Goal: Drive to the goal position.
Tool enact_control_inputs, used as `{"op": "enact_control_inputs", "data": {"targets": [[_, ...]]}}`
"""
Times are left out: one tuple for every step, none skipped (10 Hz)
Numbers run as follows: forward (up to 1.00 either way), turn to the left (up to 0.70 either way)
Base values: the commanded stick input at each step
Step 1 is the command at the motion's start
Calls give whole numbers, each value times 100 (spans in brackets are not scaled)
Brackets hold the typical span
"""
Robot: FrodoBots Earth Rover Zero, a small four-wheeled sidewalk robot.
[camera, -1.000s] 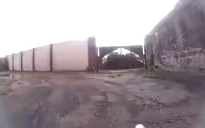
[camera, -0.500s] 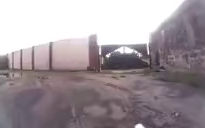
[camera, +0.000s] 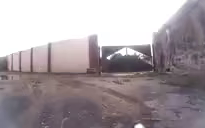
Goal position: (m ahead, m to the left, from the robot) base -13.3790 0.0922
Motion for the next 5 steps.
{"op": "enact_control_inputs", "data": {"targets": [[100,1],[100,1],[100,1],[100,1],[100,1]]}}
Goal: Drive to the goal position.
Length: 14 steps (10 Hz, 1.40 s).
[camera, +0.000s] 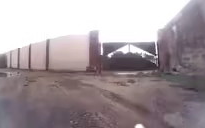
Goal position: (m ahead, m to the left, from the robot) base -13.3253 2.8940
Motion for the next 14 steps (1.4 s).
{"op": "enact_control_inputs", "data": {"targets": [[100,1],[100,16],[100,36],[100,41],[100,41],[100,41],[100,41],[100,41],[100,41],[100,41],[100,41],[100,41],[47,72],[0,100]]}}
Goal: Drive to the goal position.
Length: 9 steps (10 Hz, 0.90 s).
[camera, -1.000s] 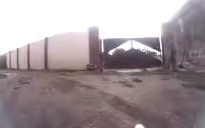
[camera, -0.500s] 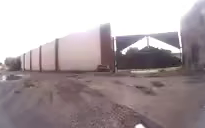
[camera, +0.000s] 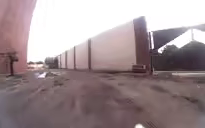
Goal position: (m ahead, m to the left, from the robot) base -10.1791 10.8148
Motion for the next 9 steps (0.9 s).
{"op": "enact_control_inputs", "data": {"targets": [[0,100],[0,100],[0,100],[0,100],[0,100],[0,100],[0,100],[0,100],[36,0]]}}
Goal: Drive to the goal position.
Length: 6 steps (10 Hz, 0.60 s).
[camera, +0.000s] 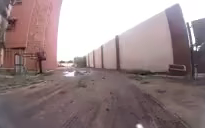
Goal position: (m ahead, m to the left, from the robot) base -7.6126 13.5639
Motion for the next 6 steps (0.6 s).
{"op": "enact_control_inputs", "data": {"targets": [[92,1],[100,1],[100,1],[100,1],[100,1],[100,1]]}}
